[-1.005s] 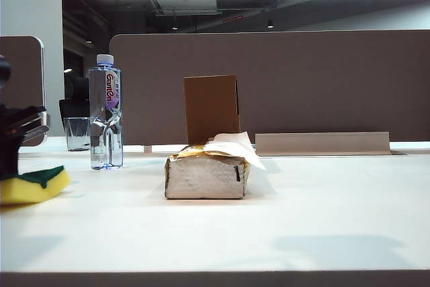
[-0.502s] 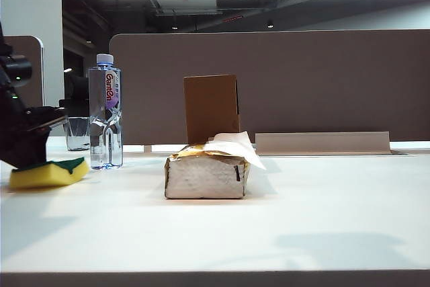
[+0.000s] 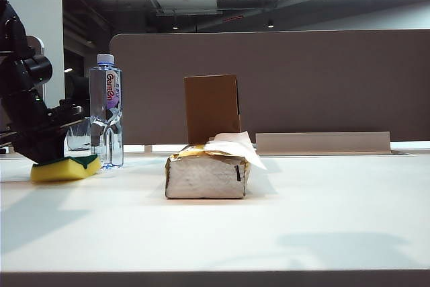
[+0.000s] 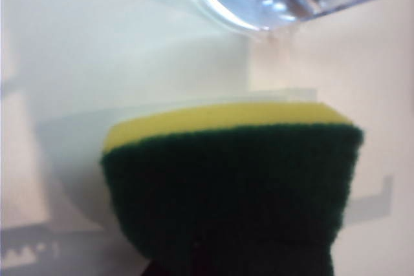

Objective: Move the sponge from right to left to wipe the table, avoiding obstacles on the table, and finally reaching the bottle of mineral water.

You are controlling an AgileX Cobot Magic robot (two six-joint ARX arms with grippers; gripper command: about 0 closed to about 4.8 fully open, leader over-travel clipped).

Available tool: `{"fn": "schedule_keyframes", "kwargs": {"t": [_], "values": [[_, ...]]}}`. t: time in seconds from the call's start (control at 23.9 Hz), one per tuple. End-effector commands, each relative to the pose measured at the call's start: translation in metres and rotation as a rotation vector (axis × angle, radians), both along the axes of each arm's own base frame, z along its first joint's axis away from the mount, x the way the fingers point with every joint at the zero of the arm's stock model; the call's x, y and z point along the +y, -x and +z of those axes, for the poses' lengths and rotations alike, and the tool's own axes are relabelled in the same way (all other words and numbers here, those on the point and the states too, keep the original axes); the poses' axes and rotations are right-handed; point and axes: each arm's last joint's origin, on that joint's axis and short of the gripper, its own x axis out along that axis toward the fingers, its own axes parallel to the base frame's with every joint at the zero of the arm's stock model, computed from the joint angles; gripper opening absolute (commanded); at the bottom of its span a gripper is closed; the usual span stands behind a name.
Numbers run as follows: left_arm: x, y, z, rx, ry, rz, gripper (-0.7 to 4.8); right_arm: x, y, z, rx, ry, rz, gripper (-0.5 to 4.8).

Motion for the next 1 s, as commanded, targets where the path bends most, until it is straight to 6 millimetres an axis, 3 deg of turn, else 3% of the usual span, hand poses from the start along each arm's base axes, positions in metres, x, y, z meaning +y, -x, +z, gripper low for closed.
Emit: {"fn": "schedule_keyframes", "kwargs": {"t": [0.04, 0.08, 0.21, 0.42, 0.59, 1.0], "values": [[-0.004, -0.002, -0.015, 0.025, -0.033, 0.001, 0.01, 0.0, 0.0, 0.001, 0.003, -0.005, 0.0, 2.51], [-0.005, 0.0, -0.015, 0.048, -0.02, -0.006, 0.74, 0.0, 0.001, 0.0, 0.013, -0.005, -0.001, 2.51], [-0.005, 0.003, -0.015, 0.079, -0.014, -0.009, 1.96, 0.0, 0.001, 0.0, 0.016, -0.005, 0.0, 2.51], [-0.005, 0.008, -0.011, 0.117, -0.014, -0.015, 2.79, 0.0, 0.002, 0.0, 0.016, -0.009, 0.003, 2.51], [-0.005, 0.011, 0.0, 0.098, -0.016, -0.015, 3.11, 0.001, 0.002, 0.0, 0.016, -0.022, 0.015, 2.51], [-0.005, 0.013, 0.03, 0.013, -0.034, -0.032, 3.11, 0.001, 0.006, 0.001, -0.004, -0.022, 0.015, 2.51]]}}
